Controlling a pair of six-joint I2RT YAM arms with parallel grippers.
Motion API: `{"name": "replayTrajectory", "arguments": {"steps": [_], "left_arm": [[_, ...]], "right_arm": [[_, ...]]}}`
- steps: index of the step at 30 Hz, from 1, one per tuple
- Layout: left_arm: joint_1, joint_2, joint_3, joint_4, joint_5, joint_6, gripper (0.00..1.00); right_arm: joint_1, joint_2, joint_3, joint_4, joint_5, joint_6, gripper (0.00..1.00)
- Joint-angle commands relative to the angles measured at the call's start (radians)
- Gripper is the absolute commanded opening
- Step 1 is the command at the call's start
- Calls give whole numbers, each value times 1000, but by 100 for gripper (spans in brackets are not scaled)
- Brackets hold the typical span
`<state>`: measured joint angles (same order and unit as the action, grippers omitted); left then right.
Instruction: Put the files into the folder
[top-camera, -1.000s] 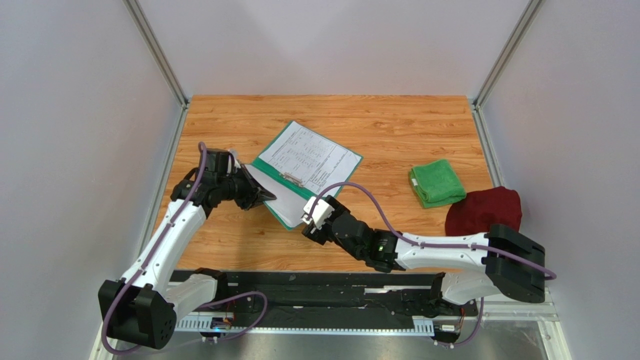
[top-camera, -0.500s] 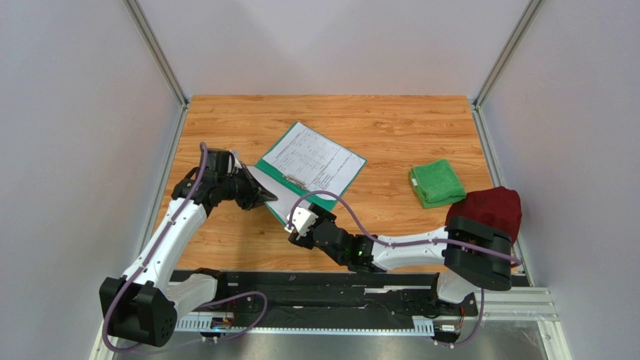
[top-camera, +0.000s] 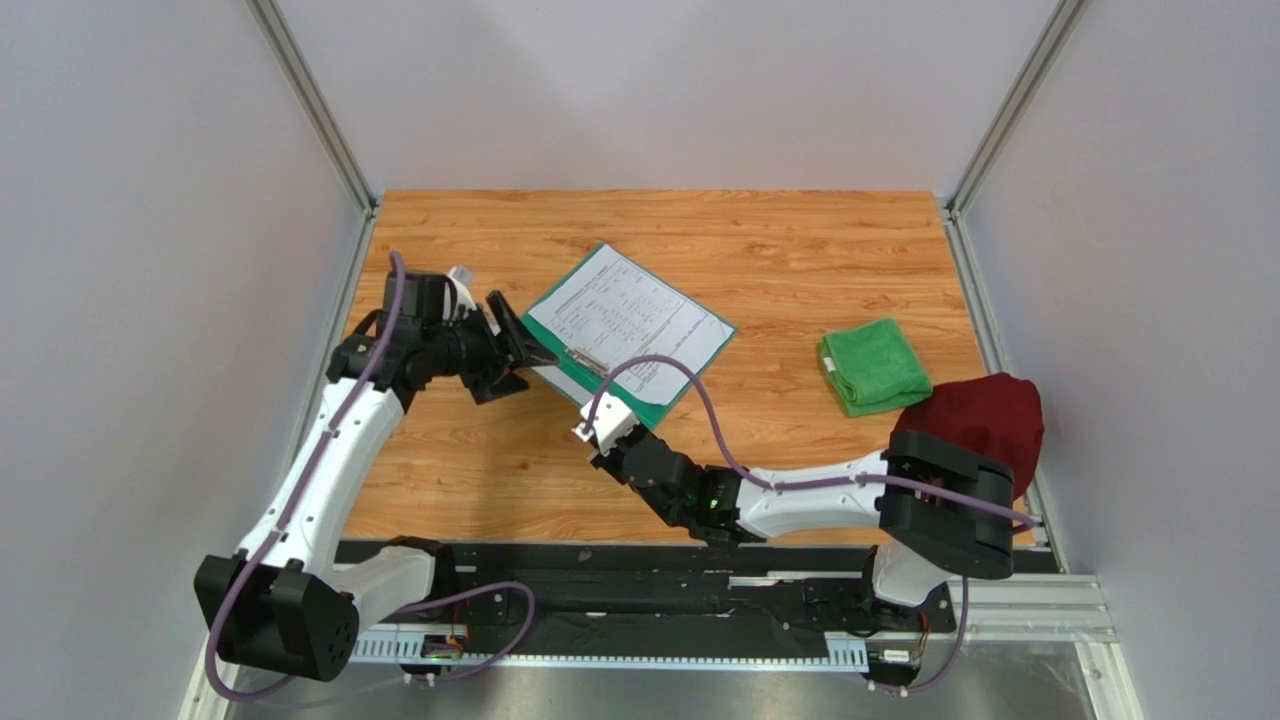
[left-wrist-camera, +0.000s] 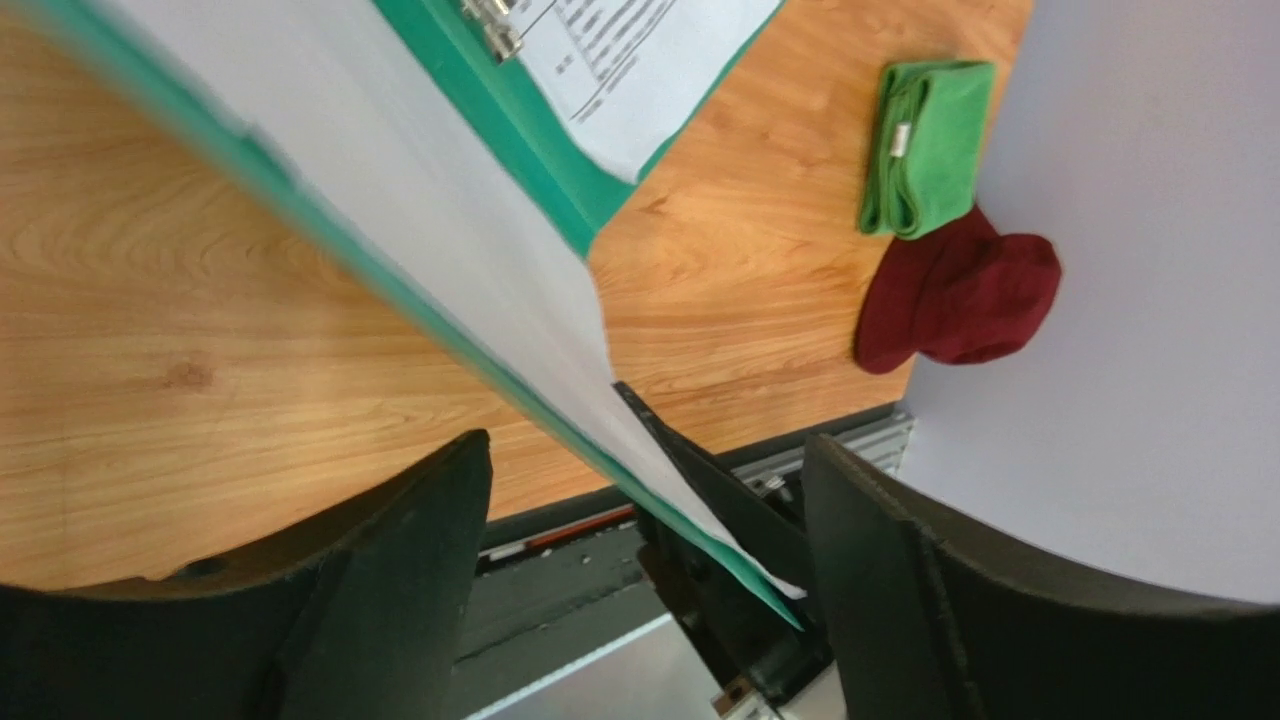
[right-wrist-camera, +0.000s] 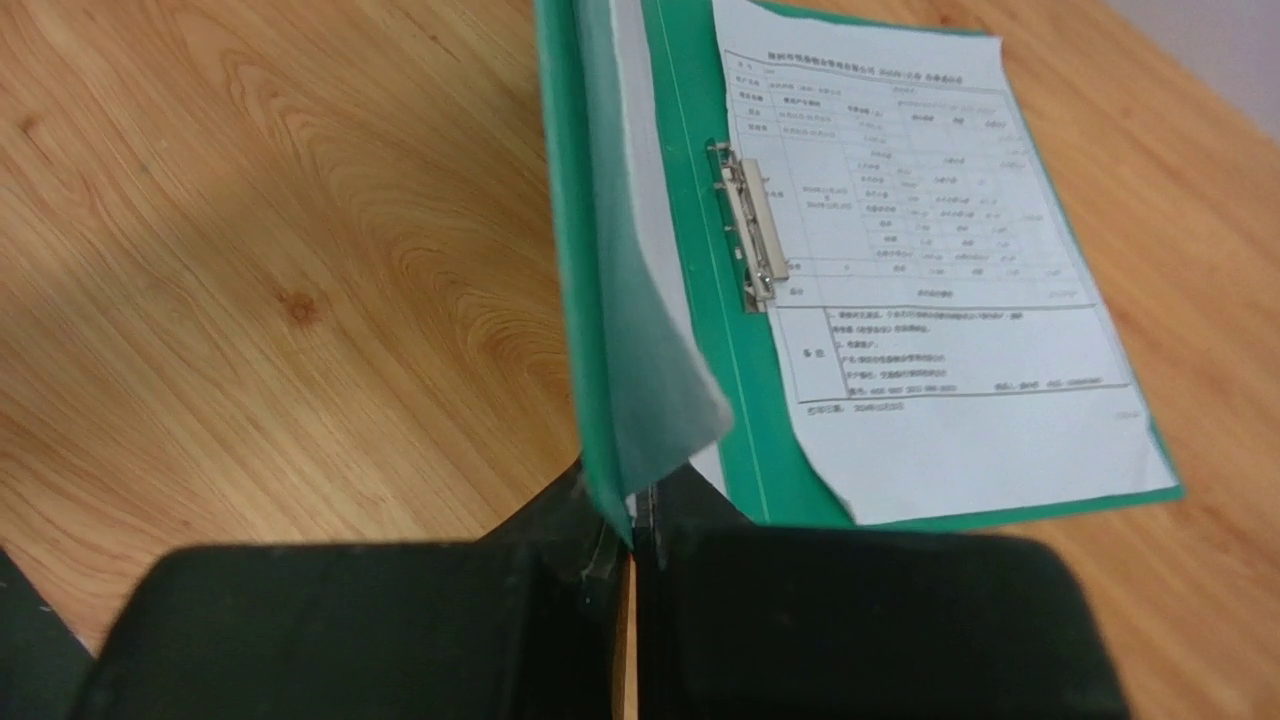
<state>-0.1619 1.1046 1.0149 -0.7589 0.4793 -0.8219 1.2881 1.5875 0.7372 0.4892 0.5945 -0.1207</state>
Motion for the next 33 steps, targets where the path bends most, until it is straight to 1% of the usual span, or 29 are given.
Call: {"name": "replayTrajectory", "arguments": {"steps": [1, 2, 3, 4, 5, 6, 8, 9, 11, 12, 14, 15, 16, 17, 18, 19, 21, 22, 25, 28, 33], "left_arm": [[5, -60, 166, -80, -100, 170, 91], [5, -84, 213, -89, -123, 182, 91], [5, -95, 240, -108, -174, 193, 92], [5, -106, 260, -121, -191, 210, 92], [5, -126, 284, -122, -205, 219, 93], [5, -133, 293, -122, -221, 225, 93], [5, -152, 286, -119, -223, 231, 93], [5, -155, 277, -114, -205, 231, 93], [5, -158, 229, -82, -173, 221, 93], [5, -160, 211, -71, -156, 216, 93], [5, -155, 154, -36, -110, 199, 93], [5, -154, 137, -24, -78, 192, 93], [5, -152, 123, -7, -65, 187, 93], [5, -150, 96, 4, -51, 182, 93], [5, -153, 84, 12, -42, 181, 93], [5, -153, 74, 23, -30, 178, 93], [5, -160, 53, 32, -19, 181, 93], [5, -161, 50, 30, -16, 182, 93], [5, -161, 37, 38, 1, 190, 93], [5, -160, 33, 39, 2, 194, 93], [5, -150, 17, 61, 16, 188, 93]], "right_arm": [[-59, -41, 45, -91, 19, 280, 0], [-75, -43, 48, -121, 15, 393, 0], [-119, -50, 42, -144, -34, 439, 0], [-143, -55, 34, -170, -50, 482, 0], [-170, -61, 30, -184, -64, 591, 0], [-231, -67, 24, -196, -126, 633, 0], [-301, -80, 8, -227, -188, 734, 0], [-376, -86, 1, -228, -253, 821, 0], [-446, -98, -28, -224, -300, 904, 0], [-505, -101, -36, -212, -327, 968, 0], [-559, -103, -62, -202, -370, 1042, 0], [-606, -100, -76, -190, -387, 1078, 0], [-633, -92, -88, -175, -418, 1154, 0], [-653, -78, -120, -164, -427, 1190, 0], [-688, -69, -145, -141, -438, 1225, 0], [-700, -60, -169, -74, -452, 1298, 0], [-723, -31, -253, 4, -443, 1352, 0], [-727, -20, -277, 68, -435, 1362, 0], [-748, 18, -363, 191, -404, 1395, 0], [-766, 28, -423, 268, -368, 1437, 0], [-771, -20, -417, 207, -306, 1431, 0]]}}
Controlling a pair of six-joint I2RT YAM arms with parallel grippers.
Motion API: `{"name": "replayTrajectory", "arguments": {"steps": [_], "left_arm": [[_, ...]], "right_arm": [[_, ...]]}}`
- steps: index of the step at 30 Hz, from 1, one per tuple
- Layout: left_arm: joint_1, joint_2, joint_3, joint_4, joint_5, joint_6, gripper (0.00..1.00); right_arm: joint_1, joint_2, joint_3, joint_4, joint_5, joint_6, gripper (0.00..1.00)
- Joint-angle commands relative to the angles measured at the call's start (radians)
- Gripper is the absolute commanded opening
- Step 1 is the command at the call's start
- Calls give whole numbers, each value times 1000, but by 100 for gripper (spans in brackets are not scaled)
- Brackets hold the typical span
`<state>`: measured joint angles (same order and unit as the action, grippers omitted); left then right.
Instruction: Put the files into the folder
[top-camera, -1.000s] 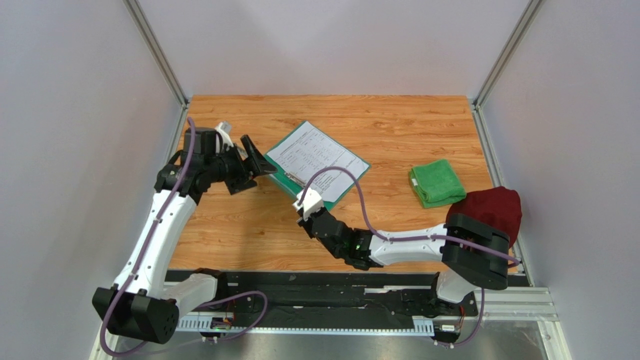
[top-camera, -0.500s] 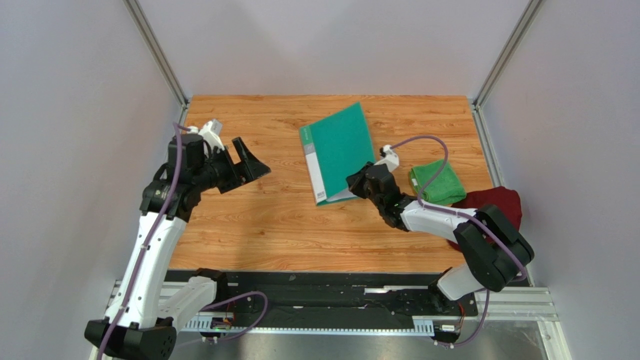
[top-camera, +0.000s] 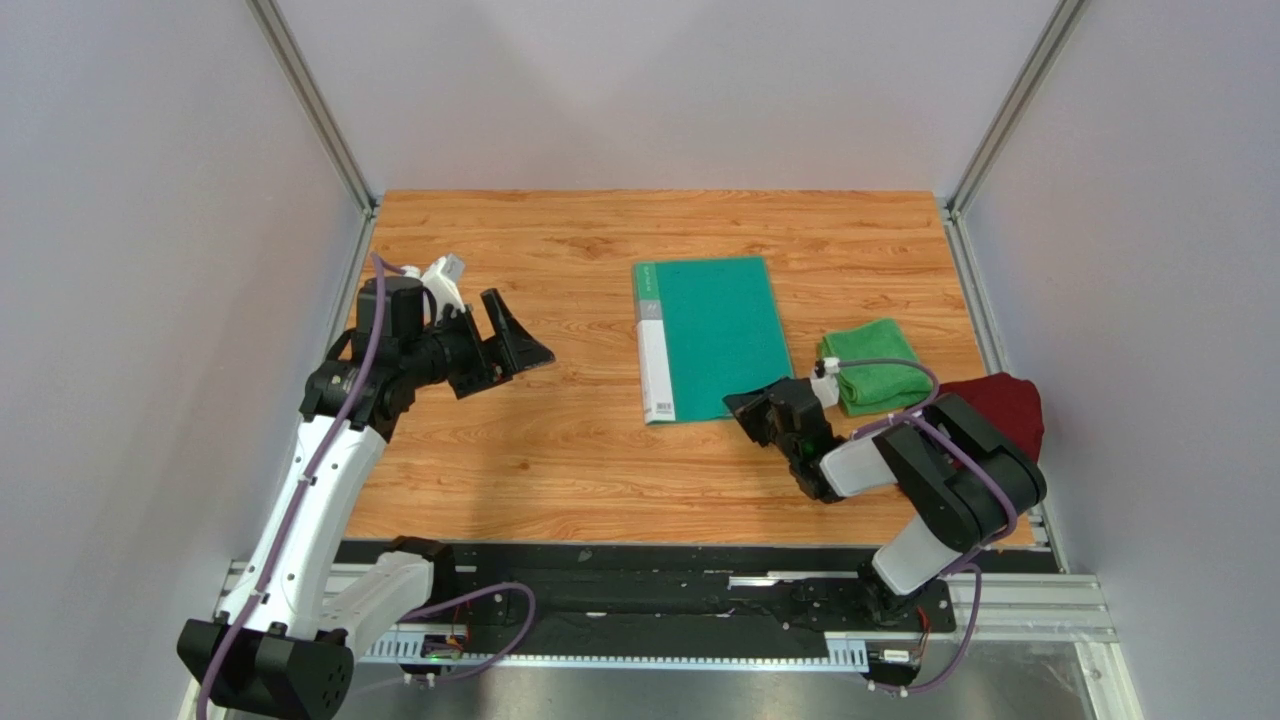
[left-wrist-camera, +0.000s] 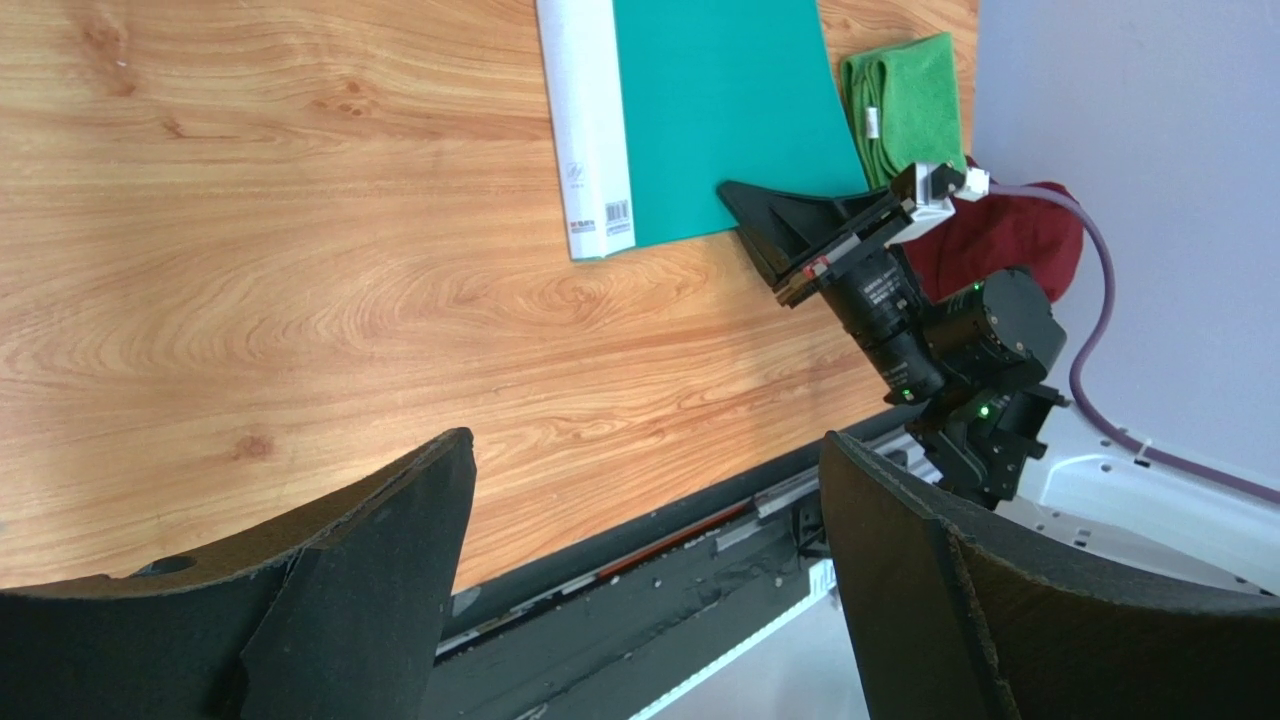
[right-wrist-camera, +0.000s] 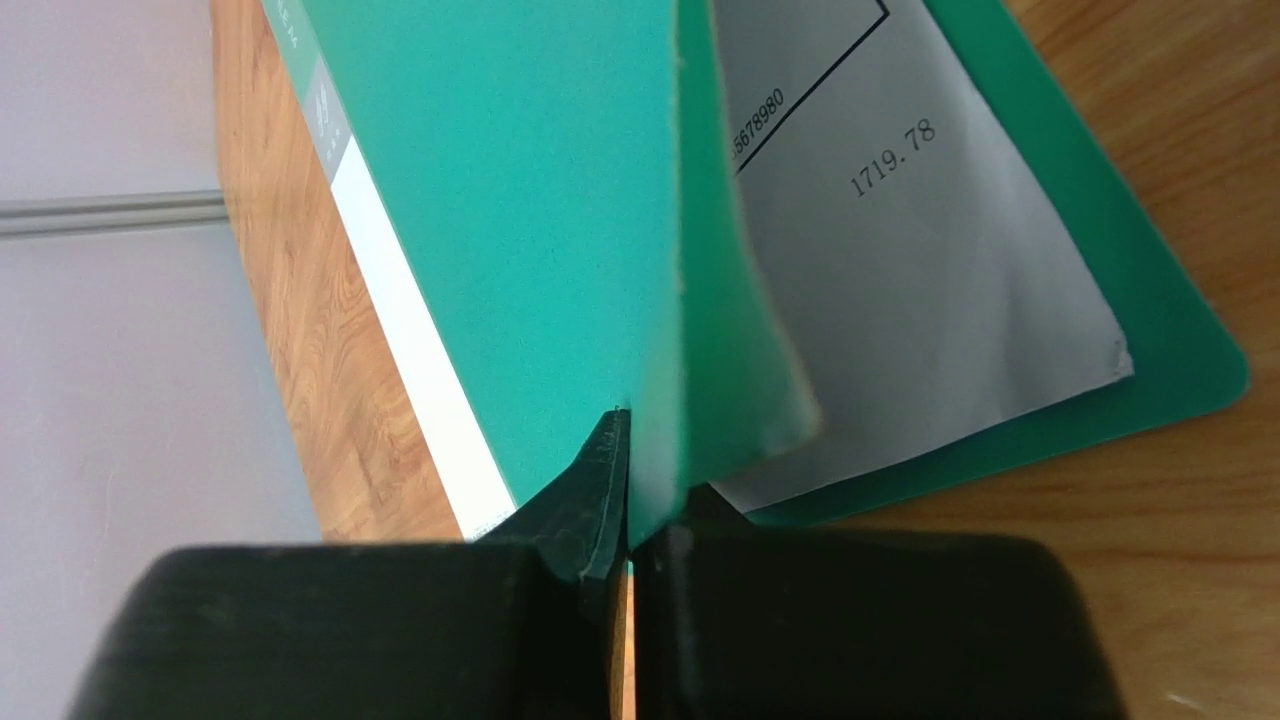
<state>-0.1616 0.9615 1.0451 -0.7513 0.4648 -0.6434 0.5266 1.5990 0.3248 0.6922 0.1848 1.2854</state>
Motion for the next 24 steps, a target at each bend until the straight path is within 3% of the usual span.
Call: {"name": "replayTrajectory", "arguments": {"steps": [1, 3, 5, 6, 7, 9, 10, 11, 15, 18, 21, 23, 24], "left_arm": [[5, -7, -14, 56, 32, 10, 93], [5, -1, -20, 64, 35, 7, 93], [5, 3, -17, 64, 44, 10, 92], [5, 3, -17, 63, 51, 14, 92], [5, 2, -17, 63, 52, 17, 92], [5, -1, -20, 66, 51, 27, 92], [5, -1, -19, 64, 48, 31, 92], [5, 3, -16, 61, 41, 37, 92], [5, 14, 4, 56, 50, 62, 92], [4, 11, 39, 46, 95, 99, 95], [-3, -21, 61, 58, 135, 155, 98], [-4, -59, 78, 63, 141, 186, 98], [-4, -72, 82, 63, 140, 189, 99]], "right_arm": [[-10, -43, 6, -32, 114, 26, 0], [-8, -86, 19, -78, 128, 35, 0], [-8, -160, 43, -186, 111, 28, 13], [1, -198, 51, -228, 93, 25, 25], [12, -236, 54, -337, 94, 28, 55], [53, -368, 69, -455, 116, 20, 74], [65, -408, 77, -596, 130, 11, 85], [76, -453, 80, -658, 136, 11, 90], [76, -696, 40, -874, -11, -70, 91], [113, -815, 49, -1078, -102, -242, 91], [135, -918, 137, -1296, -50, -401, 87], [135, -924, 291, -1379, -9, -531, 87], [135, -912, 369, -1502, 54, -561, 87]]}}
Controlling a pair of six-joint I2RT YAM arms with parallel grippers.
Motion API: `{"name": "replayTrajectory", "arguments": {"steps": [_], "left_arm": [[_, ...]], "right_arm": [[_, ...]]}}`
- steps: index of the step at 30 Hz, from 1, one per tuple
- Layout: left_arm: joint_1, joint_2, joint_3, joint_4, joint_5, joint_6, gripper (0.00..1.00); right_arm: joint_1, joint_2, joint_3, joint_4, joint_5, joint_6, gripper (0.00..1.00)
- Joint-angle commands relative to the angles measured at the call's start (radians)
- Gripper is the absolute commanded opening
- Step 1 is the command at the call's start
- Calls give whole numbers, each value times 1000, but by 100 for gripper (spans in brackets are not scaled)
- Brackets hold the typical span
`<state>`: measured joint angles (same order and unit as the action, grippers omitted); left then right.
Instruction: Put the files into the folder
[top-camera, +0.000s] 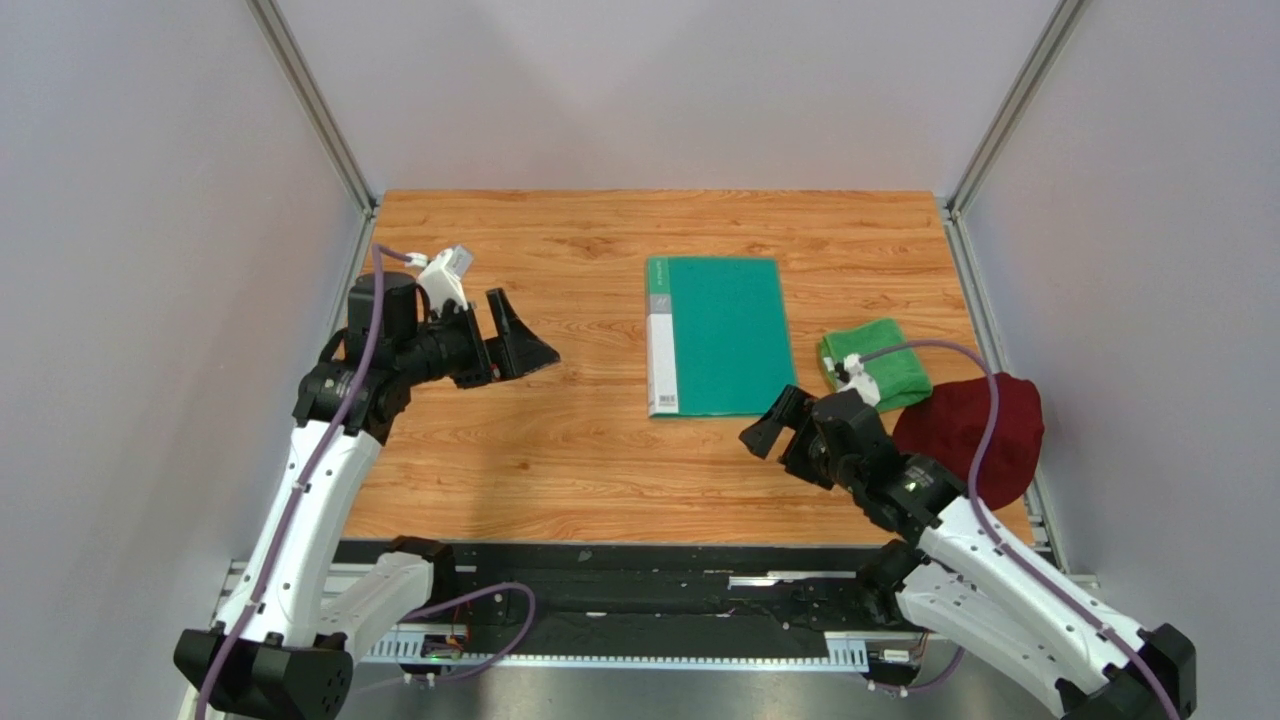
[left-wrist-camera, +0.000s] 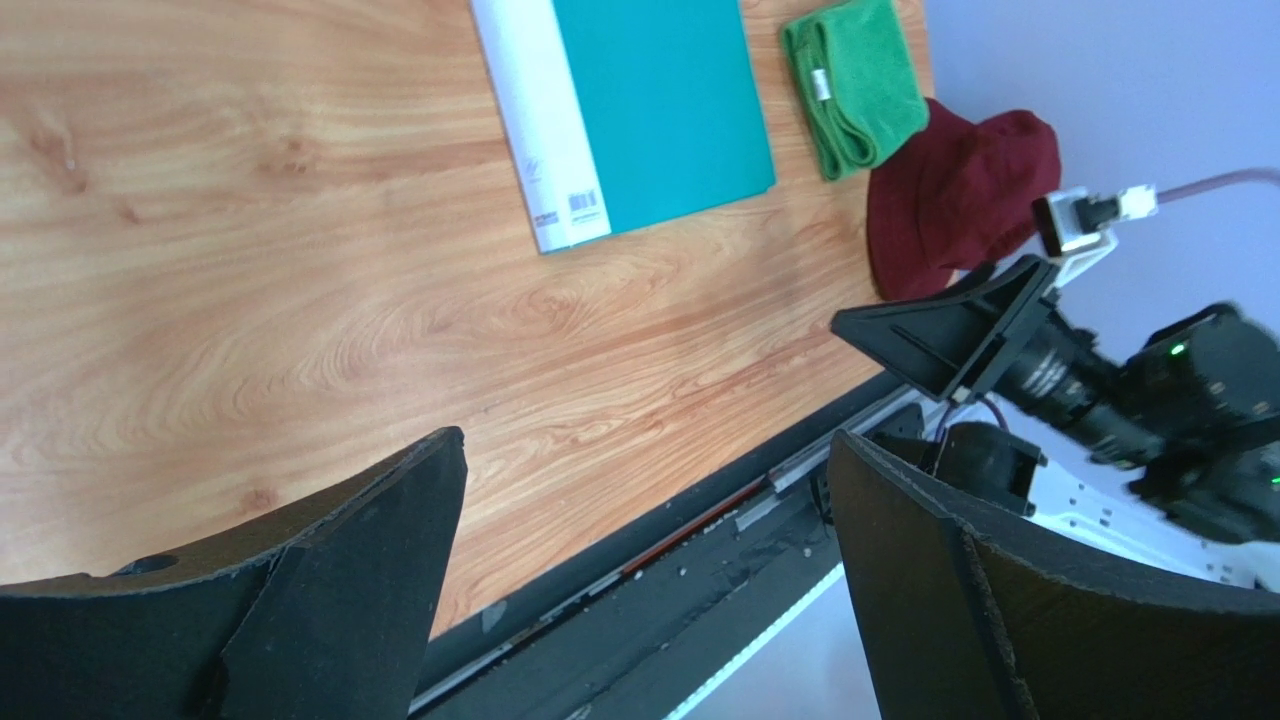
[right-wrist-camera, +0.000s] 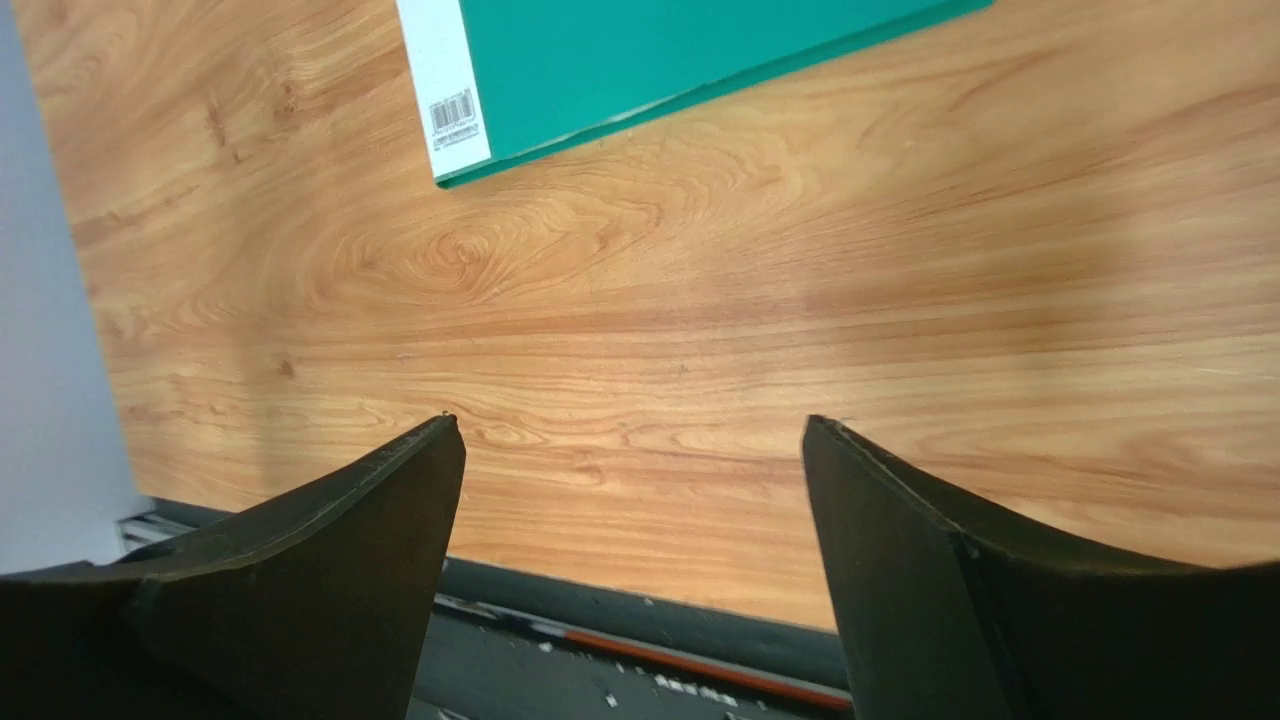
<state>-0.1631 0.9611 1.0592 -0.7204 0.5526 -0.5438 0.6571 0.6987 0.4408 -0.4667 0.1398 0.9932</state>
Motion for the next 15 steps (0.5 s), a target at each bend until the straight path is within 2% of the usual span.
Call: {"name": "replayTrajectory", "arguments": {"steps": [1, 3, 4, 6, 8, 11, 12, 15], "left_arm": [[-3, -94, 82, 33, 55, 94, 99], [-3, -116, 100, 41, 67, 99, 99], [-3, -140, 123, 41, 67, 102, 99], [-3, -163, 145, 39, 60, 104, 99], [-3, -194, 176, 35, 58, 111, 99], [-3, -212, 206, 15, 40, 114, 99], [-4, -214, 211, 13, 33, 114, 99], [-3, -214, 232, -7, 29, 122, 99]], "right_arm": [[4, 19, 382, -404, 136, -300, 87], [3, 42, 507, -569, 260, -344, 88], [4, 47, 600, -602, 292, -361, 90], [3, 42, 665, -659, 326, -419, 92], [3, 29, 725, -661, 327, -438, 100], [4, -2, 730, -603, 274, -490, 100], [4, -27, 695, -530, 217, -525, 100], [3, -27, 716, -514, 203, -519, 100]]}}
